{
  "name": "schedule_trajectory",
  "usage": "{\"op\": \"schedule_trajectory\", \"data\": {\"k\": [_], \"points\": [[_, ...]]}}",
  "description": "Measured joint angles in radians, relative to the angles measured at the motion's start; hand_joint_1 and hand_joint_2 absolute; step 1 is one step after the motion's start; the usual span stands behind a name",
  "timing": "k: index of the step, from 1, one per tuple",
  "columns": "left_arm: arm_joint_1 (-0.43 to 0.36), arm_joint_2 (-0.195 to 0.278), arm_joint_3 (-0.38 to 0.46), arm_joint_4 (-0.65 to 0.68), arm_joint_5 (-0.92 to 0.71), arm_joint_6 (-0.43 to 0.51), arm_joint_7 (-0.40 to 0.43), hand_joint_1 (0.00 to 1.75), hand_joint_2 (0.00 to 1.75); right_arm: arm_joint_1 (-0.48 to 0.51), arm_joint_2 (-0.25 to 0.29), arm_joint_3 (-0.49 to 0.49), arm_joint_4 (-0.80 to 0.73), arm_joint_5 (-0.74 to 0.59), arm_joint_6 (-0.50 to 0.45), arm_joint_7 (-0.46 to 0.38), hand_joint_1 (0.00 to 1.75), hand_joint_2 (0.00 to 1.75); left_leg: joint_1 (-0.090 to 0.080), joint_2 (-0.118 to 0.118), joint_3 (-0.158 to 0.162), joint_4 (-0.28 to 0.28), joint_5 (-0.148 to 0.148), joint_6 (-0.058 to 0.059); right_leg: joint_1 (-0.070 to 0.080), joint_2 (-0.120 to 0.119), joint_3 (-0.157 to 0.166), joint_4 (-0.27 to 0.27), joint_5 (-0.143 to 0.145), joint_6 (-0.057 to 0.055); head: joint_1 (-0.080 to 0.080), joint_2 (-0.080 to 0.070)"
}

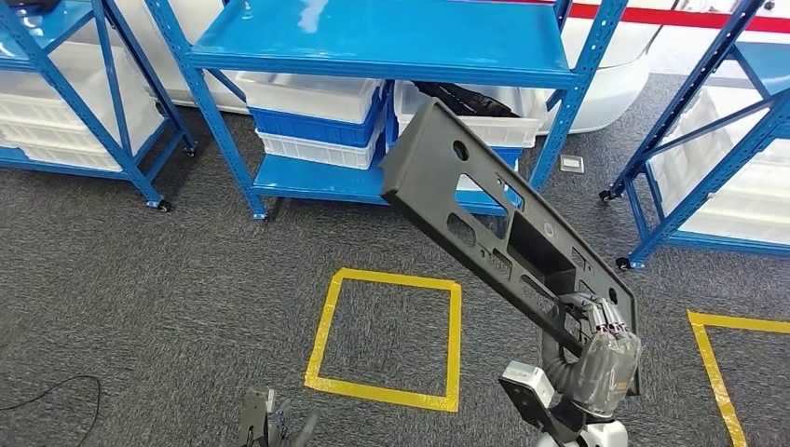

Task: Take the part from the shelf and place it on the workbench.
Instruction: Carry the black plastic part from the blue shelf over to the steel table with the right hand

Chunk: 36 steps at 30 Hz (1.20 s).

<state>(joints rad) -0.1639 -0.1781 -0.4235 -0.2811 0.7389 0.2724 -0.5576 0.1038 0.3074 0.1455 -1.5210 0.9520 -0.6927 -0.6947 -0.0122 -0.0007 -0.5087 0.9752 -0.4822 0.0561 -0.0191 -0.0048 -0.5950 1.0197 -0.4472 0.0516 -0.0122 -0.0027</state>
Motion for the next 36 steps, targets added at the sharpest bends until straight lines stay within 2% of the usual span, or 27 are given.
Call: {"op": "schedule_trajectory", "data": {"k": [2, 4, 5, 6, 7, 8, 10, 11, 13, 14, 15, 17, 19, 20, 21, 22, 23, 25, 26, 27, 29, 30, 31, 33, 34, 35, 36], "points": [[-0.002, -0.001, 0.003, 0.000, 0.000, -0.001, -0.002, 0.00, 1.75, -0.002, -0.001, 0.000, 0.002, 0.001, 0.000, 0.000, 1.75, 1.75, 0.004, 0.004, -0.018, -0.009, 0.024, 0.011, 0.002, 0.001, -0.035, 0.081, -0.065, -0.008, 0.005, 0.000], [-0.001, 0.000, 0.005, 0.000, -0.001, -0.003, -0.002, 0.00, 1.75, -0.004, -0.001, -0.002, 0.006, 0.001, 0.000, 0.000, 1.75, 1.75, 0.001, 0.004, -0.044, -0.008, 0.042, 0.016, 0.003, 0.002, -0.077, 0.213, -0.136, -0.013, 0.009, 0.000], [-0.001, 0.000, 0.006, 0.001, -0.002, -0.003, -0.002, 0.00, 1.75, -0.003, -0.001, -0.002, 0.008, 0.001, 0.000, 0.000, 1.75, 1.75, 0.000, 0.005, -0.058, -0.006, 0.051, 0.016, 0.003, 0.002, -0.084, 0.258, -0.151, -0.008, 0.009, 0.000], [0.000, 0.001, 0.006, 0.001, -0.003, -0.004, -0.002, 0.00, 1.75, -0.003, -0.001, -0.003, 0.010, 0.001, 0.000, 0.000, 1.75, 1.75, -0.001, 0.006, -0.071, -0.003, 0.059, 0.015, 0.003, 0.002, -0.074, 0.268, -0.147, 0.000, 0.009, 0.000], [0.000, 0.002, 0.007, 0.001, -0.003, -0.005, -0.002, 0.00, 1.75, -0.004, -0.001, -0.003, 0.012, 0.001, 0.000, 0.000, 1.75, 1.75, -0.001, 0.006, -0.083, 0.001, 0.065, 0.014, 0.003, 0.002, -0.043, 0.234, -0.127, 0.009, 0.009, 0.000], [0.000, 0.002, 0.007, 0.001, -0.004, -0.006, -0.002, 0.00, 1.75, -0.004, -0.001, -0.003, 0.013, 0.001, 0.000, 0.000, 1.75, 1.75, -0.001, 0.005, -0.093, 0.006, 0.071, 0.011, 0.003, 0.002, 0.003, 0.169, -0.103, 0.016, 0.010, 0.000], [0.000, 0.002, 0.007, 0.002, -0.005, -0.008, -0.002, 0.00, 1.75, -0.006, 0.000, -0.002, 0.013, 0.001, 0.000, 0.000, 1.75, 1.75, -0.003, 0.004, -0.111, 0.015, 0.082, 0.003, 0.007, 0.002, 0.094, 0.023, -0.080, 0.012, 0.009, 0.000], [0.000, 0.002, 0.007, 0.002, -0.005, -0.009, -0.002, 0.00, 1.75, -0.007, 0.000, -0.002, 0.013, 0.001, 0.000, 0.000, 1.75, 1.75, -0.005, 0.004, -0.117, 0.018, 0.089, -0.002, 0.009, 0.002, 0.117, -0.021, -0.078, 0.005, 0.009, 0.000], [0.001, 0.003, 0.008, 0.002, -0.006, -0.010, -0.002, 0.00, 1.75, -0.008, 0.001, -0.002, 0.014, 0.001, 0.000, 0.000, 1.75, 1.75, -0.005, 0.003, -0.123, 0.018, 0.105, -0.012, 0.013, 0.002, 0.118, -0.041, -0.072, -0.010, 0.007, 0.000], [0.001, 0.004, 0.009, 0.002, -0.006, -0.010, -0.003, 0.00, 1.75, -0.009, 0.002, -0.002, 0.016, 0.001, 0.000, 0.000, 1.75, 1.75, -0.003, 0.002, -0.127, 0.018, 0.108, -0.017, 0.007, 0.001, 0.110, -0.043, -0.064, -0.018, 0.008, 0.000], [0.002, 0.005, 0.010, 0.003, -0.007, -0.010, -0.003, 0.00, 1.75, -0.011, 0.003, -0.002, 0.017, 0.001, 0.000, 0.000, 1.75, 1.75, -0.002, 0.000, -0.134, 0.027, 0.096, -0.023, 0.002, 0.000, 0.104, -0.045, -0.054, -0.030, 0.007, 0.000], [0.003, 0.008, 0.016, 0.003, -0.008, -0.009, -0.003, 0.00, 1.75, -0.015, 0.005, -0.001, 0.020, 0.001, 0.000, 0.000, 1.75, 1.75, 0.003, -0.003, -0.160, 0.095, 0.020, -0.037, -0.008, -0.003, 0.088, -0.049, -0.032, -0.048, 0.004, 0.000], [0.004, 0.010, 0.022, 0.003, -0.009, -0.009, -0.003, 0.00, 1.75, -0.016, 0.006, 0.000, 0.023, 0.001, 0.000, 0.000, 1.75, 1.75, 0.013, -0.003, -0.192, 0.227, -0.075, -0.051, -0.006, -0.005, 0.064, -0.047, -0.012, -0.053, 0.000, 0.000], [0.004, 0.011, 0.024, 0.003, -0.010, -0.009, -0.003, 0.00, 1.75, -0.016, 0.006, 0.000, 0.025, 0.001, 0.000, 0.000, 1.75, 1.75, 0.018, -0.003, -0.200, 0.283, -0.096, -0.058, -0.007, -0.006, 0.050, -0.045, -0.002, -0.051, 0.000, 0.000], [0.004, 0.011, 0.025, 0.004, -0.010, -0.009, -0.003, 0.00, 1.75, -0.016, 0.006, -0.001, 0.027, 0.001, 0.000, 0.000, 1.75, 1.75, 0.024, -0.003, -0.195, 0.311, -0.092, -0.063, -0.009, -0.007, 0.036, -0.042, 0.007, -0.048, 0.000, 0.000], [0.004, 0.012, 0.025, 0.004, -0.011, -0.009, -0.003, 0.00, 1.75, -0.017, 0.006, -0.001, 0.029, 0.001, 0.000, 0.000, 1.75, 1.75, 0.029, -0.002, -0.172, 0.302, -0.070, -0.068, -0.011, -0.007, 0.023, -0.038, 0.014, -0.043, 0.000, 0.000], [0.004, 0.013, 0.026, 0.004, -0.011, -0.009, -0.003, 0.00, 1.75, -0.017, 0.006, -0.001, 0.030, 0.001, 0.000, 0.000, 1.75, 1.75, 0.034, -0.002, -0.130, 0.255, -0.040, -0.072, -0.014, -0.007, 0.012, -0.033, 0.020, -0.037, 0.000, 0.000], [0.002, 0.013, 0.027, 0.004, -0.012, -0.009, -0.003, 0.00, 1.75, -0.018, 0.007, -0.001, 0.031, 0.001, 0.000, 0.000, 1.75, 1.75, 0.040, -0.006, -0.027, 0.109, -0.019, -0.079, -0.015, -0.007, -0.006, -0.023, 0.030, -0.024, -0.001, 0.000], [0.001, 0.014, 0.028, 0.004, -0.012, -0.010, -0.003, 0.00, 1.75, -0.019, 0.008, 0.000, 0.031, 0.001, 0.000, 0.000, 1.75, 1.75, 0.039, -0.008, 0.009, 0.052, -0.024, -0.078, -0.014, -0.007, -0.011, -0.020, 0.036, -0.016, -0.001, 0.000], [0.000, 0.014, 0.028, 0.004, -0.013, -0.010, -0.003, 0.00, 1.75, -0.021, 0.008, 0.000, 0.031, 0.001, 0.000, 0.000, 1.75, 1.75, 0.036, -0.010, 0.026, 0.020, -0.033, -0.075, -0.012, -0.007, -0.015, -0.019, 0.043, -0.006, -0.001, 0.000], [0.001, 0.014, 0.030, 0.004, -0.013, -0.011, -0.003, 0.00, 1.75, -0.023, 0.009, 0.000, 0.031, 0.002, 0.000, 0.000, 1.75, 1.75, 0.028, -0.009, 0.020, 0.013, -0.027, -0.056, -0.012, -0.007, -0.020, -0.022, 0.056, 0.013, 0.001, 0.000], [0.001, 0.014, 0.031, 0.004, -0.014, -0.011, -0.002, 0.00, 1.75, -0.024, 0.009, -0.001, 0.032, 0.002, 0.000, 0.000, 1.75, 1.75, 0.026, -0.007, 0.013, 0.012, -0.018, -0.043, -0.014, -0.006, -0.026, -0.016, 0.050, 0.017, 0.001, 0.000], [0.001, 0.014, 0.032, 0.004, -0.013, -0.011, -0.003, 0.00, 1.75, -0.024, 0.008, -0.001, 0.033, 0.001, 0.000, 0.000, 1.75, 1.75, 0.024, -0.004, 0.003, 0.011, -0.008, -0.030, -0.016, -0.006, -0.039, 0.005, 0.028, 0.015, 0.002, 0.000], [0.000, 0.014, 0.032, 0.004, -0.014, -0.011, -0.003, 0.00, 1.75, -0.024, 0.008, -0.002, 0.034, 0.001, 0.000, 0.000, 1.75, 1.75, 0.022, 0.000, -0.022, 0.010, 0.014, -0.010, -0.017, -0.003, -0.081, 0.108, -0.054, 0.003, 0.006, 0.000], [0.000, 0.014, 0.033, 0.004, -0.014, -0.011, -0.003, 0.00, 1.75, -0.024, 0.008, -0.002, 0.035, 0.000, 0.000, 0.000, 1.75, 1.75, 0.019, 0.001, -0.036, 0.011, 0.025, -0.006, -0.014, -0.002, -0.102, 0.179, -0.094, 0.000, 0.008, 0.000], [0.001, 0.013, 0.033, 0.004, -0.015, -0.011, -0.003, 0.00, 1.75, -0.024, 0.007, -0.003, 0.036, 0.000, 0.000, 0.000, 1.75, 1.75, 0.016, 0.002, -0.051, 0.011, 0.036, -0.004, -0.013, -0.001, -0.115, 0.241, -0.118, 0.002, 0.009, 0.000], [0.001, 0.013, 0.033, 0.004, -0.015, -0.011, -0.003, 0.00, 1.75, -0.024, 0.007, -0.003, 0.037, 0.000, 0.000, 0.000, 1.75, 1.75, 0.014, 0.002, -0.066, 0.012, 0.047, -0.003, -0.011, 0.000, -0.113, 0.277, -0.122, 0.007, 0.009, 0.000]]}}
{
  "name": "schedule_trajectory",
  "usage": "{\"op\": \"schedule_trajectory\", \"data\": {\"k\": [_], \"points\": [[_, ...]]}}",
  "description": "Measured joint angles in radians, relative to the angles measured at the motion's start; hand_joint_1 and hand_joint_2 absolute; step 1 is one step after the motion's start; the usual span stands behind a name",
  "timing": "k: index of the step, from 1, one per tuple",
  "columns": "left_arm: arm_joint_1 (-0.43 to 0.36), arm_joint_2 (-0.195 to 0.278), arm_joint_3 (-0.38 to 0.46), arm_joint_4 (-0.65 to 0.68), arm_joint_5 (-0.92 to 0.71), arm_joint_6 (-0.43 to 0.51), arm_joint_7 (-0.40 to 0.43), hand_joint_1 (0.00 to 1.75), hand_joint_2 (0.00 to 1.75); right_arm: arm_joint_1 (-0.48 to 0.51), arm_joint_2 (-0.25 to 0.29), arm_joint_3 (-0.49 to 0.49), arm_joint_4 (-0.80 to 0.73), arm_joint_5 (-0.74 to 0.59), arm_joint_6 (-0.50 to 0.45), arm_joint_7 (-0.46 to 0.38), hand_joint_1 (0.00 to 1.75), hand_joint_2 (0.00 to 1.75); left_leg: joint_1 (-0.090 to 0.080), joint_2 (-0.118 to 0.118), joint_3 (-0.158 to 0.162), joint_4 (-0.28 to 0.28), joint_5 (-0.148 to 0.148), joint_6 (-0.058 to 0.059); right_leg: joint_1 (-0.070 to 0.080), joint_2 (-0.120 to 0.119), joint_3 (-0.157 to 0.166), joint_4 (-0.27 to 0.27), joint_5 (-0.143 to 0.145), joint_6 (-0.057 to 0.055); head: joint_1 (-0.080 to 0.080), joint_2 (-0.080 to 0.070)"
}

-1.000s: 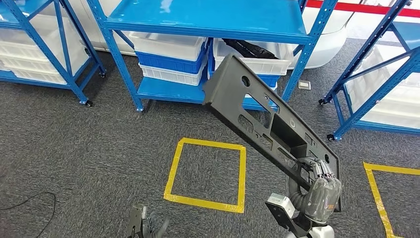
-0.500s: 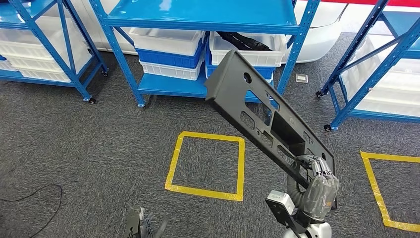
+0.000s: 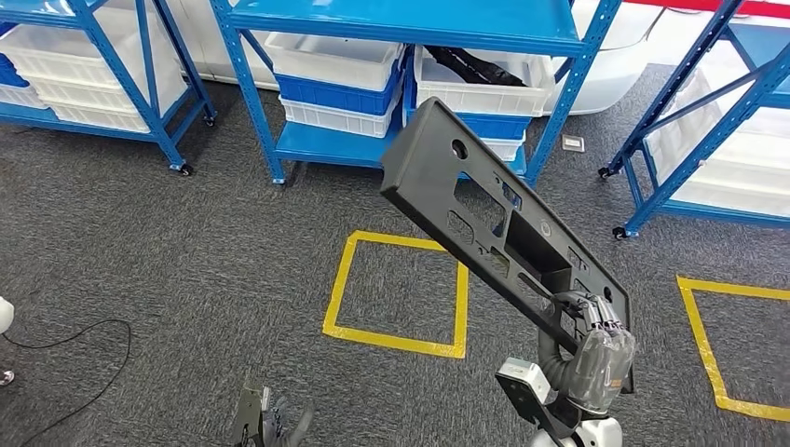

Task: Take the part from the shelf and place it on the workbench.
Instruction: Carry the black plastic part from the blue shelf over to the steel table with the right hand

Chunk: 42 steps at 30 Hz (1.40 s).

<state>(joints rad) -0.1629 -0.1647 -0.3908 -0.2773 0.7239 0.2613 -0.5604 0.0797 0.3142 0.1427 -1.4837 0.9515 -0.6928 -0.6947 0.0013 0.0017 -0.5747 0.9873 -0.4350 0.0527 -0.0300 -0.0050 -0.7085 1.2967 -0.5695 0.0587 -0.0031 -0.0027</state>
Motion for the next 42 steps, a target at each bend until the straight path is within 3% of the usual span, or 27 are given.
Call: {"op": "schedule_trajectory", "data": {"k": [1, 3, 5, 7, 9, 10, 12, 14, 15, 17, 18, 19, 21, 22, 24, 25, 26, 28, 29, 30, 32, 34, 36, 37, 39, 40, 42], "points": [[0.000, 0.000, 0.000, 0.000, 0.000, 0.000, 0.000, 0.00, 1.75, 0.000, 0.000, 0.000, 0.002, 0.000, 0.000, 0.000, 1.75, 1.75, -0.002, 0.001, -0.014, 0.001, 0.011, 0.000, 0.002, 0.000, 0.020, 0.001, 0.014, 0.007, 0.000, 0.000], [0.000, 0.000, 0.000, 0.000, 0.000, 0.000, 0.000, 0.00, 1.75, -0.001, -0.001, 0.000, 0.003, 0.000, 0.000, 0.000, 1.75, 1.75, -0.006, 0.000, -0.039, 0.003, 0.030, -0.004, 0.006, 0.000, 0.112, -0.102, 0.055, 0.014, 0.000, 0.000], [0.000, 0.000, 0.000, 0.000, 0.000, 0.000, 0.000, 0.00, 1.75, -0.003, 0.000, 0.001, 0.004, -0.001, 0.000, 0.000, 1.75, 1.75, -0.010, 0.000, -0.054, 0.006, 0.047, -0.012, 0.014, 0.001, 0.215, -0.251, 0.054, 0.001, -0.001, 0.000], [0.001, -0.001, 0.001, 0.000, 0.000, -0.001, -0.001, 0.00, 1.75, -0.004, 0.002, 0.002, 0.004, -0.002, 0.000, 0.000, 1.75, 1.75, -0.010, 0.001, -0.060, 0.005, 0.065, -0.023, 0.021, 0.002, 0.247, -0.318, 0.040, -0.017, -0.003, 0.000], [0.003, 0.000, 0.002, 0.000, -0.001, -0.001, -0.002, 0.00, 1.75, -0.006, 0.003, 0.002, 0.005, -0.003, 0.000, 0.000, 1.75, 1.75, -0.007, 0.000, -0.066, 0.006, 0.067, -0.036, 0.017, 0.001, 0.234, -0.323, 0.052, -0.035, -0.003, 0.000], [0.004, 0.000, 0.003, 0.000, -0.002, -0.001, -0.003, 0.00, 1.75, -0.007, 0.004, 0.002, 0.005, -0.004, 0.000, 0.000, 1.75, 1.75, -0.004, -0.002, -0.072, 0.020, 0.045, -0.043, 0.013, 0.000, 0.228, -0.324, 0.062, -0.048, -0.004, 0.000], [0.005, 0.001, 0.008, 0.000, -0.005, -0.001, -0.003, 0.00, 1.75, -0.009, 0.005, 0.003, 0.006, -0.004, 0.000, 0.000, 1.75, 1.75, 0.002, -0.004, -0.096, 0.104, -0.050, -0.056, 0.009, -0.003, 0.210, -0.324, 0.083, -0.066, -0.010, 0.000], [0.006, 0.002, 0.013, 0.001, -0.008, -0.001, -0.004, 0.00, 1.75, -0.009, 0.005, 0.003, 0.007, -0.006, 0.000, 0.000, 1.75, 1.75, 0.007, -0.004, -0.122, 0.234, -0.134, -0.068, 0.010, -0.004, 0.183, -0.321, 0.106, -0.071, -0.014, 0.000], [0.006, 0.002, 0.015, 0.001, -0.010, -0.001, -0.004, 0.00, 1.75, -0.009, 0.005, 0.003, 0.007, -0.006, 0.000, 0.000, 1.75, 1.75, 0.009, -0.004, -0.125, 0.281, -0.142, -0.072, 0.010, -0.004, 0.167, -0.317, 0.116, -0.070, -0.014, 0.000], [0.006, 0.003, 0.017, 0.001, -0.011, -0.001, -0.004, 0.00, 1.75, -0.009, 0.005, 0.003, 0.009, -0.007, 0.000, 0.000, 1.75, 1.75, 0.015, -0.004, -0.086, 0.280, -0.097, -0.076, 0.010, -0.005, 0.135, -0.307, 0.133, -0.064, -0.015, 0.000], [0.005, 0.003, 0.018, 0.001, -0.011, -0.001, -0.004, 0.00, 1.75, -0.009, 0.005, 0.003, 0.009, -0.008, 0.000, 0.000, 1.75, 1.75, 0.018, -0.004, -0.041, 0.229, -0.072, -0.076, 0.009, -0.005, 0.121, -0.300, 0.140, -0.060, -0.015, 0.000], [0.004, 0.003, 0.018, 0.001, -0.012, -0.001, -0.005, 0.00, 1.75, -0.009, 0.006, 0.003, 0.009, -0.008, 0.000, 0.000, 1.75, 1.75, 0.019, -0.004, 0.012, 0.159, -0.066, -0.075, 0.010, -0.004, 0.109, -0.294, 0.146, -0.054, -0.015, 0.000], [0.001, 0.003, 0.019, 0.000, -0.013, -0.001, -0.006, 0.00, 1.75, -0.011, 0.006, 0.003, 0.009, -0.009, 0.000, 0.000, 1.75, 1.75, 0.016, -0.006, 0.091, 0.038, -0.085, -0.067, 0.012, -0.005, 0.095, -0.285, 0.160, -0.040, -0.014, 0.000], [0.000, 0.003, 0.020, 0.000, -0.014, -0.001, -0.006, 0.00, 1.75, -0.012, 0.007, 0.004, 0.009, -0.009, 0.000, 0.000, 1.75, 1.75, 0.011, -0.007, 0.103, 0.011, -0.097, -0.060, 0.013, -0.006, 0.091, -0.285, 0.168, -0.032, -0.014, 0.000], [0.001, 0.002, 0.022, 0.000, -0.014, -0.001, -0.006, 0.00, 1.75, -0.013, 0.006, 0.004, 0.009, -0.009, 0.000, 0.000, 1.75, 1.75, 0.006, -0.005, 0.090, -0.001, -0.084, -0.040, 0.012, -0.007, 0.083, -0.286, 0.181, -0.017, -0.013, 0.000], [0.001, 0.002, 0.023, 0.000, -0.015, -0.001, -0.006, 0.00, 1.75, -0.014, 0.006, 0.003, 0.009, -0.010, 0.000, 0.000, 1.75, 1.75, 0.005, -0.002, 0.078, -0.004, -0.073, -0.028, 0.010, -0.006, 0.074, -0.277, 0.169, -0.015, -0.013, 0.000], [0.001, 0.001, 0.024, 0.000, -0.015, -0.001, -0.006, 0.00, 1.75, -0.014, 0.005, 0.003, 0.010, -0.016, 0.000, 0.000, 1.75, 1.75, 0.005, 0.001, 0.065, -0.008, -0.060, -0.016, 0.010, -0.004, 0.060, -0.252, 0.141, -0.017, -0.011, 0.000], [0.001, 0.000, 0.025, 0.000, -0.015, -0.003, -0.006, 0.00, 1.75, -0.015, 0.002, 0.006, 0.014, -0.053, 0.000, 0.000, 1.75, 1.75, 0.006, 0.006, 0.038, -0.010, -0.038, -0.003, 0.008, -0.001, 0.024, -0.151, 0.055, -0.024, -0.007, 0.000], [0.002, 0.000, 0.027, 0.000, -0.015, -0.005, -0.005, 0.00, 1.75, -0.016, -0.001, 0.010, 0.018, -0.078, 0.000, 0.000, 1.75, 1.75, 0.006, 0.011, 0.024, -0.009, -0.028, -0.001, 0.008, 0.000, 0.009, -0.086, 0.024, -0.022, -0.004, 0.000], [0.003, 0.000, 0.029, 0.000, -0.016, -0.006, -0.005, 0.00, 1.75, -0.017, -0.004, 0.013, 0.023, -0.099, 0.000, 0.000, 1.75, 1.75, 0.005, 0.017, 0.011, -0.009, -0.017, -0.002, 0.007, 0.000, 0.001, -0.033, 0.014, -0.014, -0.003, 0.000], [0.005, 0.000, 0.037, 0.000, -0.020, -0.008, -0.005, 0.00, 1.75, -0.018, -0.009, 0.019, 0.031, -0.116, 0.000, 0.000, 1.75, 1.75, 0.005, 0.035, -0.013, -0.007, 0.003, -0.006, 0.006, -0.001, 0.025, -0.006, 0.048, 0.012, 0.000, 0.000], [0.006, 0.000, 0.043, 0.000, -0.022, -0.010, -0.005, 0.00, 1.75, -0.021, -0.012, 0.024, 0.037, -0.117, 0.000, 0.000, 1.75, 1.75, 0.004, 0.053, -0.032, -0.003, 0.018, -0.015, 0.004, -0.024, 0.113, -0.111, 0.083, 0.027, 0.002, 0.000], [0.006, 0.000, 0.048, 0.000, -0.023, -0.014, -0.006, 0.00, 1.75, -0.026, -0.014, 0.031, 0.039, -0.116, 0.000, 0.000, 1.75, 1.75, -0.001, 0.071, -0.042, 0.003, 0.028, -0.026, 0.011, -0.053, 0.204, -0.251, 0.063, 0.012, 0.001, 0.000], [0.005, 0.000, 0.050, 0.000, -0.023, -0.016, -0.007, 0.00, 1.75, -0.029, -0.014, 0.033, 0.040, -0.116, 0.000, 0.000, 1.75, 1.75, -0.003, 0.080, -0.045, 0.006, 0.033, -0.031, 0.014, -0.057, 0.225, -0.293, 0.047, 0.000, 0.000, 0.000], [0.004, -0.001, 0.055, 0.000, -0.023, -0.019, -0.009, 0.00, 1.75, -0.031, -0.016, 0.035, 0.042, -0.116, 0.000, 0.000, 1.75, 1.75, -0.002, 0.096, -0.049, 0.010, 0.040, -0.041, 0.014, -0.040, 0.223, -0.317, 0.038, -0.024, -0.003, 0.000], [0.004, -0.001, 0.058, 0.000, -0.023, -0.020, -0.011, 0.00, 1.75, -0.031, -0.017, 0.036, 0.042, -0.117, 0.000, 0.000, 1.75, 1.75, 0.002, 0.088, -0.053, 0.017, 0.031, -0.047, 0.013, -0.031, 0.220, -0.316, 0.042, -0.035, -0.004, 0.000], [0.005, -0.002, 0.065, 0.000, -0.021, -0.022, -0.015, 0.00, 1.75, -0.033, -0.018, 0.038, 0.044, -0.120, 0.000, 0.000, 1.75, 1.75, 0.008, 0.045, -0.075, 0.079, -0.031, -0.059, 0.009, -0.015, 0.214, -0.317, 0.056, -0.058, -0.004, 0.000]]}}
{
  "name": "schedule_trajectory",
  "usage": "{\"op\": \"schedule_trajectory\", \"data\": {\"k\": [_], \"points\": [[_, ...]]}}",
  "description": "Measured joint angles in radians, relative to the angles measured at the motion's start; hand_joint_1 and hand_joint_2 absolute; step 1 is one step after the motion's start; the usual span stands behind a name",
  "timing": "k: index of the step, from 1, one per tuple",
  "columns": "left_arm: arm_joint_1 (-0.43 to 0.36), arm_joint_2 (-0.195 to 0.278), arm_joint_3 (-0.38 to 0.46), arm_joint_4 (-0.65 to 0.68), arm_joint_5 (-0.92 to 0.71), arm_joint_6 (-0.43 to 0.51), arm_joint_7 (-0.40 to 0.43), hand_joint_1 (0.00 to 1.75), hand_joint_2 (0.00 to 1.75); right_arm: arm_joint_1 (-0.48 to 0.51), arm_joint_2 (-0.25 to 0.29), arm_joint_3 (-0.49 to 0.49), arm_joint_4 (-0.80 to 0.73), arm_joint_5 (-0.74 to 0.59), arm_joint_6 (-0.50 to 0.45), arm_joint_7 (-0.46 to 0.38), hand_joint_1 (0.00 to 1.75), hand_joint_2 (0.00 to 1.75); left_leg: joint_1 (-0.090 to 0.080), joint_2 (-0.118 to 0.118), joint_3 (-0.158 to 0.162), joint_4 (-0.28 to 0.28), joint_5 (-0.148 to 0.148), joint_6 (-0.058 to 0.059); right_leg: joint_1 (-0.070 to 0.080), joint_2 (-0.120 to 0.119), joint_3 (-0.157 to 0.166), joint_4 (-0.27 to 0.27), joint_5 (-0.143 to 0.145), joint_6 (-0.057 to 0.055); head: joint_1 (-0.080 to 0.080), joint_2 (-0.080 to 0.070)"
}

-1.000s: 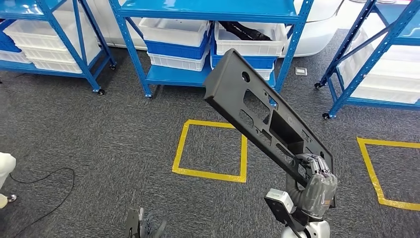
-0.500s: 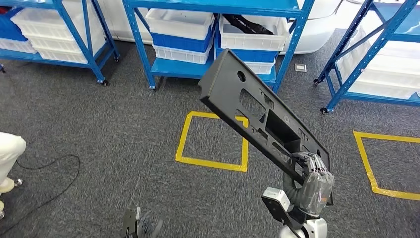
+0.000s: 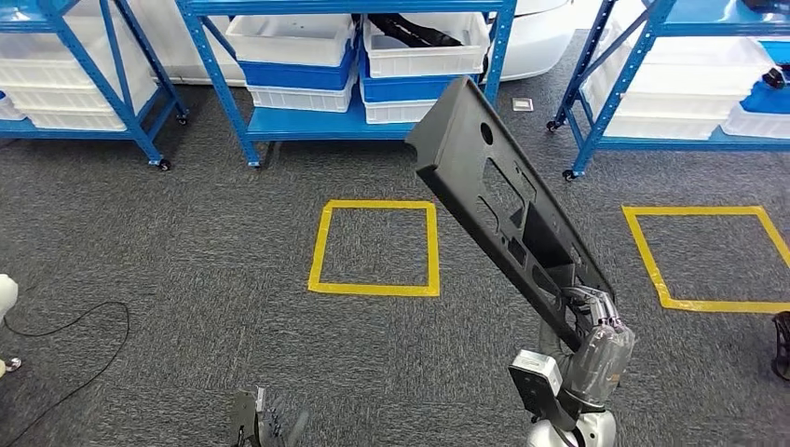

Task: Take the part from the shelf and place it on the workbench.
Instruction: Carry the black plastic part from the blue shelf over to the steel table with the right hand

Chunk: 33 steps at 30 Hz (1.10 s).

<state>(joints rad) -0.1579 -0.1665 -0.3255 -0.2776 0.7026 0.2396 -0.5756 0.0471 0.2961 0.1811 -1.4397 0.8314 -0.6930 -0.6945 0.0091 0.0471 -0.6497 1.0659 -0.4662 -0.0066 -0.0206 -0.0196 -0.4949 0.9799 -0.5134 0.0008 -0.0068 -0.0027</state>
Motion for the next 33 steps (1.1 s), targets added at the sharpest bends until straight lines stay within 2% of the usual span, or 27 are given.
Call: {"op": "schedule_trajectory", "data": {"k": [1, 2, 3, 4, 5, 6, 8, 9, 10, 12, 14, 16, 18, 19, 20, 21, 22, 23, 24, 25, 27, 28, 29, 30, 32, 33], "points": [[0.001, 0.000, 0.003, 0.000, 0.001, -0.001, -0.002, 0.00, 1.75, -0.001, 0.000, 0.003, 0.001, -0.001, 0.000, 0.000, 1.75, 1.75, 0.001, -0.024, -0.018, 0.057, -0.045, -0.004, 0.002, 0.008, -0.005, 0.001, 0.007, -0.008, 0.000, 0.000], [0.002, 0.000, 0.006, 0.000, 0.001, -0.001, -0.003, 0.00, 1.75, -0.002, -0.001, 0.007, 0.004, -0.002, 0.000, 0.000, 1.75, 1.75, 0.001, -0.036, -0.037, 0.120, -0.083, -0.005, 0.005, 0.017, -0.013, 0.002, 0.013, -0.014, 0.000, 0.000], [0.003, 0.001, 0.008, 0.000, 0.002, -0.002, -0.003, 0.00, 1.75, -0.002, -0.003, 0.010, 0.006, -0.002, 0.000, 0.000, 1.75, 1.75, 0.001, -0.042, -0.051, 0.171, -0.104, -0.005, 0.008, 0.028, -0.019, 0.003, 0.019, -0.017, 0.000, 0.000], [0.003, 0.001, 0.009, 0.000, 0.003, -0.002, -0.004, 0.00, 1.75, -0.002, -0.004, 0.012, 0.009, -0.004, 0.000, 0.000, 1.75, 1.75, 0.001, -0.044, -0.050, 0.192, -0.104, -0.003, 0.011, 0.039, -0.025, 0.005, 0.023, -0.017, 0.000, 0.000], [0.003, 0.001, 0.010, 0.000, 0.003, -0.003, -0.005, 0.00, 1.75, -0.003, -0.006, 0.013, 0.012, -0.005, 0.000, 0.000, 1.75, 1.75, 0.001, -0.047, -0.034, 0.180, -0.086, 0.001, 0.013, 0.050, -0.029, 0.006, 0.026, -0.016, 0.000, 0.000], [0.003, 0.001, 0.010, 0.000, 0.004, -0.004, -0.006, 0.00, 1.75, -0.004, -0.006, 0.014, 0.014, -0.006, 0.000, 0.000, 1.75, 1.75, 0.001, -0.054, -0.001, 0.132, -0.056, 0.008, 0.015, 0.061, -0.032, 0.008, 0.028, -0.015, 0.000, 0.000], [0.003, 0.001, 0.013, 0.000, 0.006, -0.006, -0.008, 0.00, 1.75, -0.010, -0.007, 0.017, 0.017, -0.006, -0.001, 0.000, 1.75, 1.75, 0.001, -0.091, 0.073, 0.012, -0.015, 0.024, 0.017, 0.081, -0.036, 0.011, 0.031, -0.011, 0.002, 0.000], [0.003, 0.001, 0.016, 0.000, 0.008, -0.007, -0.008, 0.00, 1.75, -0.015, -0.007, 0.019, 0.018, -0.006, -0.001, 0.000, 1.75, 1.75, 0.001, -0.108, 0.098, -0.030, -0.007, 0.029, 0.016, 0.090, -0.039, 0.013, 0.034, -0.006, 0.003, 0.000], [0.004, 0.000, 0.020, 0.000, 0.008, -0.007, -0.008, 0.00, 1.75, -0.020, -0.007, 0.020, 0.019, -0.006, -0.001, 0.000, 1.75, 1.75, -0.001, -0.118, 0.109, -0.049, -0.008, 0.033, 0.013, 0.099, -0.043, 0.013, 0.037, 0.000, 0.002, 0.000], [0.003, -0.001, 0.027, 0.000, 0.008, -0.008, -0.008, 0.00, 1.75, -0.026, -0.007, 0.022, 0.021, -0.006, -0.001, 0.000, 1.75, 1.75, -0.004, -0.101, 0.115, -0.069, -0.006, 0.037, 0.010, 0.115, -0.054, 0.014, 0.044, 0.013, -0.001, 0.000], [-0.001, -0.005, 0.030, 0.000, 0.006, -0.011, -0.007, 0.00, 1.75, -0.028, -0.008, 0.022, 0.022, -0.006, -0.002, 0.000, 1.75, 1.75, -0.002, -0.075, 0.120, -0.095, 0.000, 0.043, 0.012, 0.093, -0.078, 0.040, 0.031, 0.020, 0.000, 0.000], [0.000, -0.008, 0.033, 0.000, 0.003, -0.014, -0.004, 0.00, 1.75, -0.034, -0.012, 0.023, 0.023, -0.007, -0.002, 0.000, 1.75, 1.75, 0.000, -0.048, 0.121, -0.108, 0.006, 0.049, 0.011, 0.051, -0.131, 0.135, -0.013, 0.021, 0.004, 0.000], [0.003, -0.009, 0.035, 0.000, 0.001, -0.014, -0.002, 0.00, 1.75, -0.038, -0.018, 0.023, 0.026, -0.012, -0.002, 0.000, 1.75, 1.75, 0.001, -0.021, 0.117, -0.108, 0.007, 0.050, 0.004, 0.035, -0.192, 0.262, -0.055, 0.029, 0.006, 0.000], [0.004, -0.010, 0.035, 0.000, 0.000, -0.014, -0.001, 0.00, 1.75, -0.038, -0.022, 0.023, 0.028, -0.016, -0.002, 0.000, 1.75, 1.75, 0.001, -0.008, 0.117, -0.108, 0.007, 0.050, -0.001, 0.031, -0.205, 0.292, -0.058, 0.038, 0.006, 0.000], [0.004, -0.010, 0.035, 0.000, 0.000, -0.014, -0.001, 0.00, 1.75, -0.038, -0.026, 0.023, 0.030, -0.021, -0.002, 0.000, 1.75, 1.75, 0.002, 0.005, 0.117, -0.107, 0.007, 0.049, -0.006, 0.027, -0.200, 0.284, -0.048, 0.050, 0.007, 0.000], [0.004, -0.011, 0.036, 0.000, -0.001, -0.015, 0.000, 0.00, 1.75, -0.039, -0.029, 0.022, 0.031, -0.025, -0.002, 0.000, 1.75, 1.75, 0.004, 0.017, 0.117, -0.105, 0.006, 0.046, -0.012, 0.017, -0.176, 0.236, -0.024, 0.063, 0.007, 0.000], [0.003, -0.012, 0.036, 0.000, -0.002, -0.015, 0.000, 0.00, 1.75, -0.041, -0.032, 0.022, 0.031, -0.028, -0.002, 0.000, 1.75, 1.75, 0.005, 0.027, 0.117, -0.100, 0.003, 0.041, -0.017, -0.005, -0.139, 0.164, 0.004, 0.076, 0.007, 0.000], [0.003, -0.012, 0.038, 0.000, -0.002, -0.015, 0.001, 0.00, 1.75, -0.043, -0.034, 0.022, 0.032, -0.029, -0.002, 0.000, 1.75, 1.75, 0.004, 0.037, 0.115, -0.093, -0.002, 0.033, -0.018, -0.030, -0.106, 0.099, 0.026, 0.083, 0.010, 0.000], [0.003, -0.011, 0.041, 0.000, -0.004, -0.015, 0.001, 0.00, 1.75, -0.046, -0.035, 0.022, 0.033, -0.030, -0.002, 0.000, 1.75, 1.75, 0.001, 0.045, 0.113, -0.086, -0.006, 0.025, -0.018, -0.046, -0.084, 0.053, 0.041, 0.082, 0.011, 0.000], [0.002, -0.010, 0.044, 0.000, -0.005, -0.015, 0.001, 0.00, 1.75, -0.049, -0.036, 0.023, 0.033, -0.030, -0.002, 0.000, 1.75, 1.75, -0.002, 0.053, 0.112, -0.081, -0.009, 0.017, -0.016, -0.056, -0.076, 0.031, 0.046, 0.077, 0.010, 0.000], [0.002, -0.010, 0.049, 0.000, -0.008, -0.015, 0.002, 0.00, 1.75, -0.051, -0.038, 0.023, 0.035, -0.030, -0.002, 0.000, 1.75, 1.75, -0.001, 0.070, 0.111, -0.079, -0.010, 0.008, -0.013, -0.035, -0.084, 0.032, 0.049, 0.058, 0.004, 0.000], [0.001, -0.010, 0.051, 0.000, -0.009, -0.015, 0.002, 0.00, 1.75, -0.051, -0.038, 0.023, 0.036, -0.030, -0.002, 0.000, 1.75, 1.75, 0.003, 0.071, 0.110, -0.076, -0.013, 0.004, -0.014, -0.025, -0.087, 0.032, 0.052, 0.051, 0.003, 0.000], [0.001, -0.010, 0.052, 0.000, -0.009, -0.016, 0.003, 0.00, 1.75, -0.053, -0.039, 0.022, 0.036, -0.030, -0.002, 0.000, 1.75, 1.75, 0.008, 0.056, 0.105, -0.062, -0.028, 0.000, -0.015, -0.013, -0.089, 0.032, 0.055, 0.043, 0.003, 0.000], [0.001, -0.010, 0.052, 0.000, -0.010, -0.016, 0.003, 0.00, 1.75, -0.054, -0.039, 0.023, 0.036, -0.031, -0.002, 0.000, 1.75, 1.75, 0.011, 0.032, 0.091, -0.027, -0.055, -0.002, -0.017, -0.001, -0.091, 0.031, 0.059, 0.033, 0.002, 0.000], [0.003, -0.009, 0.056, 0.000, -0.011, -0.017, 0.004, 0.00, 1.75, -0.057, -0.039, 0.024, 0.038, -0.031, -0.002, 0.000, 1.75, 1.75, 0.013, -0.026, 0.036, 0.103, -0.132, -0.003, -0.013, 0.023, -0.097, 0.031, 0.065, 0.019, -0.001, 0.000], [0.005, -0.008, 0.058, 0.000, -0.011, -0.017, 0.004, 0.00, 1.75, -0.057, -0.039, 0.025, 0.039, -0.031, -0.002, 0.000, 1.75, 1.75, 0.013, -0.040, 0.006, 0.169, -0.160, -0.002, -0.010, 0.036, -0.100, 0.031, 0.068, 0.015, -0.002, 0.000]]}}
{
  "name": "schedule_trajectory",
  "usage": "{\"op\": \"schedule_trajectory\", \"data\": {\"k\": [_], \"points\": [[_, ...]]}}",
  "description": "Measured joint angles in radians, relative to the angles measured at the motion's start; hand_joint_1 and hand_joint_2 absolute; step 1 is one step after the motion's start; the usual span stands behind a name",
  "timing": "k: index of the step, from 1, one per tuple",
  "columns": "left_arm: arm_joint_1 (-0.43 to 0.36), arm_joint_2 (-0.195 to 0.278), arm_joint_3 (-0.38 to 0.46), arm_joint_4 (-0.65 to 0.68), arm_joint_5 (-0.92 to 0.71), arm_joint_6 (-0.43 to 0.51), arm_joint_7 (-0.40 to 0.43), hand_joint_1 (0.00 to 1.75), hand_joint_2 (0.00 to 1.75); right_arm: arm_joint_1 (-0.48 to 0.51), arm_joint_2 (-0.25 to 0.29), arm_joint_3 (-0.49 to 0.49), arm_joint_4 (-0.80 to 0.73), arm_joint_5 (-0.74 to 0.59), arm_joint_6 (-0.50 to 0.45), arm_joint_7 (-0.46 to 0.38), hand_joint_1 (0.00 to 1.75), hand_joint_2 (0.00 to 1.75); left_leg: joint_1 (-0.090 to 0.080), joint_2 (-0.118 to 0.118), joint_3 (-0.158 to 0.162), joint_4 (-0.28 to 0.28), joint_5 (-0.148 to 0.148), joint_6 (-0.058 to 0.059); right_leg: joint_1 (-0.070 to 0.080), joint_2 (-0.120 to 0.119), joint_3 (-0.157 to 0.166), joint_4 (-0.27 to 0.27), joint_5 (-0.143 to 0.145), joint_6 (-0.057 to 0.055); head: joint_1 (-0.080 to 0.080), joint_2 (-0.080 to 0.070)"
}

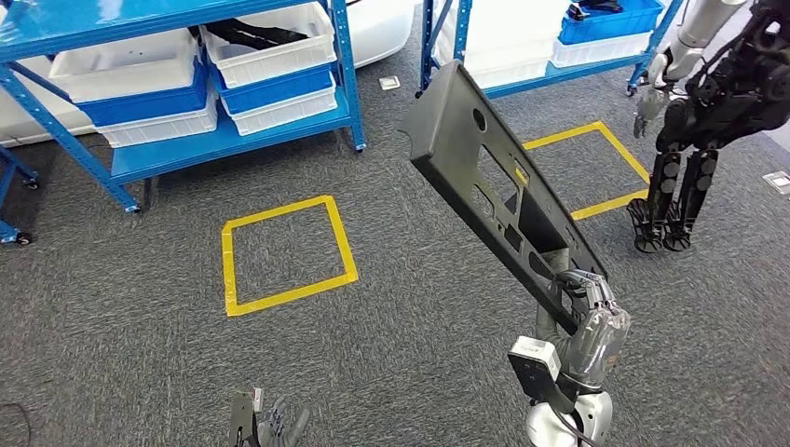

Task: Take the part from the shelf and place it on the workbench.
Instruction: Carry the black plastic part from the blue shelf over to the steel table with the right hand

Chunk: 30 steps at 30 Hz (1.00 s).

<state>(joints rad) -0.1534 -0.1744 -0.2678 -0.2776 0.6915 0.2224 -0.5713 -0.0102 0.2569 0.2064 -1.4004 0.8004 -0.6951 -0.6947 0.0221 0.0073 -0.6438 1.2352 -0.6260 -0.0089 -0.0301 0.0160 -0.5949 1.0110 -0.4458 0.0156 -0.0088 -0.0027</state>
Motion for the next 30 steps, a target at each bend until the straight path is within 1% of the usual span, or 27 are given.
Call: {"op": "schedule_trajectory", "data": {"k": [1, 2, 3, 4, 6, 7, 8, 9, 10, 11, 12, 14, 16, 17, 18, 19, 20, 21, 22, 23, 24, 25, 26, 27, 28, 29, 30], "points": [[0.001, 0.001, 0.002, 0.000, 0.000, 0.000, 0.000, 0.00, 1.75, 0.000, -0.001, 0.001, 0.002, 0.000, 0.000, 0.000, 1.75, 1.75, 0.000, -0.006, -0.020, 0.043, -0.011, 0.002, 0.004, 0.014, -0.002, 0.000, 0.002, -0.003, -0.001, 0.000], [0.002, 0.002, 0.004, 0.000, 0.000, -0.001, 0.000, 0.00, 1.75, -0.001, -0.002, 0.001, 0.004, -0.001, 0.000, 0.000, 1.75, 1.75, -0.001, -0.009, -0.021, 0.047, -0.001, 0.006, 0.007, 0.028, -0.003, 0.000, 0.003, -0.004, 0.000, 0.000], [0.002, 0.003, 0.007, 0.000, 0.000, -0.001, 0.000, 0.00, 1.75, -0.001, -0.003, 0.001, 0.005, -0.001, 0.000, 0.000, 1.75, 1.75, -0.001, -0.013, -0.003, 0.010, 0.027, 0.012, 0.010, 0.042, -0.003, 0.000, 0.004, -0.006, -0.001, 0.000], [0.002, 0.005, 0.010, 0.000, -0.001, -0.002, 0.000, 0.00, 1.75, -0.003, -0.003, 0.001, 0.006, -0.002, 0.000, 0.000, 1.75, 1.75, -0.001, -0.024, 0.029, -0.054, 0.064, 0.019, 0.011, 0.056, -0.002, 0.000, 0.006, -0.006, -0.001, 0.000], [0.001, 0.009, 0.017, 0.000, -0.002, -0.003, -0.001, 0.00, 1.75, -0.007, -0.003, 0.002, 0.007, -0.001, 0.000, 0.000, 1.75, 1.75, -0.002, -0.068, 0.090, -0.180, 0.114, 0.030, 0.014, 0.080, -0.004, 0.002, 0.010, -0.002, 0.000, 0.000], [0.001, 0.011, 0.019, 0.000, -0.004, -0.005, -0.001, 0.00, 1.75, -0.010, -0.002, 0.003, 0.007, 0.000, 0.000, 0.000, 1.75, 1.75, -0.003, -0.084, 0.105, -0.213, 0.122, 0.033, 0.013, 0.089, -0.008, 0.002, 0.013, 0.003, 0.000, 0.000], [0.001, 0.011, 0.021, 0.000, -0.006, -0.007, -0.002, 0.00, 1.75, -0.011, -0.002, 0.004, 0.008, 0.002, 0.000, 0.000, 1.75, 1.75, -0.006, -0.091, 0.109, -0.226, 0.121, 0.035, 0.011, 0.099, -0.012, 0.001, 0.017, 0.009, 0.001, 0.000], [0.001, 0.011, 0.023, 0.000, -0.007, -0.008, -0.003, 0.00, 1.75, -0.012, -0.002, 0.004, 0.008, 0.004, 0.000, 0.000, 1.75, 1.75, -0.009, -0.081, 0.110, -0.231, 0.124, 0.036, 0.009, 0.109, -0.018, -0.001, 0.022, 0.016, 0.000, 0.000], [0.000, 0.012, 0.024, 0.000, -0.009, -0.010, -0.004, 0.00, 1.75, -0.012, -0.002, 0.004, 0.008, 0.007, 0.000, 0.000, 1.75, 1.75, -0.010, -0.070, 0.111, -0.236, 0.130, 0.041, 0.008, 0.110, -0.023, 0.000, 0.024, 0.022, 0.000, 0.000], [0.000, 0.012, 0.025, 0.000, -0.010, -0.012, -0.005, 0.00, 1.75, -0.013, -0.002, 0.004, 0.008, 0.010, 0.000, 0.000, 1.75, 1.75, -0.009, -0.058, 0.112, -0.242, 0.136, 0.046, 0.009, 0.095, -0.032, 0.009, 0.020, 0.026, 0.001, 0.000], [0.000, 0.012, 0.026, 0.000, -0.013, -0.014, -0.006, 0.00, 1.75, -0.014, -0.001, 0.004, 0.008, 0.012, 0.000, 0.000, 1.75, 1.75, -0.008, -0.044, 0.112, -0.249, 0.142, 0.051, 0.012, 0.070, -0.048, 0.035, 0.005, 0.026, 0.004, 0.000], [0.004, 0.013, 0.029, 0.000, -0.019, -0.019, -0.007, 0.00, 1.75, -0.017, 0.000, 0.003, 0.008, 0.019, 0.000, 0.000, 1.75, 1.75, -0.009, -0.014, 0.110, -0.254, 0.148, 0.057, 0.015, 0.015, -0.100, 0.144, -0.049, 0.022, 0.009, 0.000], [0.009, 0.016, 0.036, 0.000, -0.026, -0.022, -0.007, 0.00, 1.75, -0.013, 0.002, 0.003, 0.009, 0.026, 0.000, 0.000, 1.75, 1.75, -0.010, 0.019, 0.107, -0.254, 0.148, 0.057, 0.013, -0.001, -0.147, 0.259, -0.093, 0.026, 0.012, 0.000], [0.011, 0.018, 0.040, 0.000, -0.029, -0.023, -0.007, 0.00, 1.75, -0.009, 0.003, 0.002, 0.009, 0.030, 0.000, 0.000, 1.75, 1.75, -0.011, 0.035, 0.106, -0.253, 0.148, 0.057, 0.010, -0.006, -0.148, 0.275, -0.096, 0.033, 0.013, 0.000], [0.012, 0.019, 0.043, 0.000, -0.031, -0.025, -0.007, 0.00, 1.75, -0.006, 0.004, 0.000, 0.008, 0.033, 0.000, 0.000, 1.75, 1.75, -0.011, 0.049, 0.106, -0.253, 0.148, 0.056, 0.007, -0.012, -0.128, 0.249, -0.084, 0.042, 0.013, 0.000], [0.013, 0.020, 0.045, 0.000, -0.034, -0.028, -0.007, 0.00, 1.75, -0.004, 0.005, -0.001, 0.008, 0.035, 0.000, 0.000, 1.75, 1.75, -0.010, 0.062, 0.107, -0.253, 0.147, 0.055, 0.004, -0.023, -0.089, 0.185, -0.062, 0.051, 0.013, 0.000], [0.013, 0.020, 0.047, 0.000, -0.037, -0.031, -0.007, 0.00, 1.75, -0.004, 0.005, -0.002, 0.008, 0.035, 0.000, 0.000, 1.75, 1.75, -0.012, 0.073, 0.109, -0.252, 0.145, 0.051, 0.002, -0.047, -0.047, 0.108, -0.043, 0.056, 0.014, 0.000], [0.013, 0.021, 0.049, 0.000, -0.041, -0.033, -0.007, 0.00, 1.75, -0.004, 0.006, -0.003, 0.007, 0.036, 0.000, 0.000, 1.75, 1.75, -0.014, 0.084, 0.109, -0.251, 0.142, 0.046, 0.003, -0.068, -0.011, 0.044, -0.026, 0.056, 0.013, 0.000], [0.013, 0.023, 0.050, 0.000, -0.045, -0.036, -0.008, 0.00, 1.75, -0.004, 0.006, -0.003, 0.006, 0.036, 0.000, 0.000, 1.75, 1.75, -0.017, 0.093, 0.110, -0.250, 0.141, 0.040, 0.005, -0.082, 0.011, 0.003, -0.016, 0.052, 0.012, 0.000], [0.014, 0.024, 0.051, 0.000, -0.049, -0.038, -0.008, 0.00, 1.75, -0.003, 0.006, -0.004, 0.004, 0.035, 0.000, 0.000, 1.75, 1.75, -0.019, 0.101, 0.111, -0.249, 0.140, 0.034, 0.008, -0.087, 0.017, -0.012, -0.014, 0.045, 0.010, 0.000], [0.014, 0.026, 0.052, 0.000, -0.053, -0.040, -0.009, 0.00, 1.75, -0.002, 0.005, -0.005, 0.004, 0.035, 0.000, 0.000, 1.75, 1.75, -0.020, 0.109, 0.112, -0.249, 0.140, 0.028, 0.012, -0.077, 0.015, -0.011, -0.011, 0.038, 0.009, 0.000], [0.014, 0.027, 0.052, 0.000, -0.057, -0.042, -0.010, 0.00, 1.75, 0.000, 0.004, -0.007, 0.002, 0.034, 0.000, 0.000, 1.75, 1.75, -0.017, 0.113, 0.112, -0.249, 0.138, 0.022, 0.008, -0.065, 0.013, -0.011, -0.007, 0.031, 0.008, 0.000], [0.015, 0.028, 0.052, 0.000, -0.061, -0.045, -0.010, 0.00, 1.75, 0.001, 0.003, -0.008, 0.000, 0.033, -0.001, 0.000, 1.75, 1.75, -0.014, 0.102, 0.111, -0.243, 0.130, 0.016, 0.005, -0.054, 0.011, -0.013, -0.005, 0.025, 0.006, 0.000], [0.015, 0.029, 0.053, 0.000, -0.066, -0.048, -0.011, 0.00, 1.75, 0.002, 0.003, -0.009, -0.003, 0.033, -0.001, 0.000, 1.75, 1.75, -0.010, 0.079, 0.103, -0.222, 0.112, 0.012, 0.002, -0.043, 0.010, -0.015, -0.001, 0.017, 0.005, 0.000], [0.017, 0.031, 0.054, 0.000, -0.069, -0.050, -0.012, 0.00, 1.75, 0.003, 0.003, -0.010, -0.005, 0.033, -0.002, 0.000, 1.75, 1.75, -0.007, 0.049, 0.085, -0.178, 0.081, 0.008, -0.002, -0.032, 0.010, -0.016, 0.002, 0.008, 0.003, 0.000], [0.021, 0.034, 0.056, 0.000, -0.072, -0.052, -0.012, 0.00, 1.75, 0.004, 0.004, -0.010, -0.007, 0.034, -0.002, 0.000, 1.75, 1.75, -0.006, 0.018, 0.058, -0.113, 0.044, 0.007, 0.000, -0.020, 0.007, -0.016, 0.003, 0.003, 0.001, 0.000], [0.026, 0.036, 0.058, 0.000, -0.074, -0.053, -0.013, 0.00, 1.75, 0.005, 0.004, -0.010, -0.008, 0.035, -0.002, 0.000, 1.75, 1.75, -0.005, 0.001, 0.025, -0.040, 0.009, 0.006, 0.002, -0.008, 0.006, -0.016, 0.005, -0.003, 0.000, 0.000]]}}
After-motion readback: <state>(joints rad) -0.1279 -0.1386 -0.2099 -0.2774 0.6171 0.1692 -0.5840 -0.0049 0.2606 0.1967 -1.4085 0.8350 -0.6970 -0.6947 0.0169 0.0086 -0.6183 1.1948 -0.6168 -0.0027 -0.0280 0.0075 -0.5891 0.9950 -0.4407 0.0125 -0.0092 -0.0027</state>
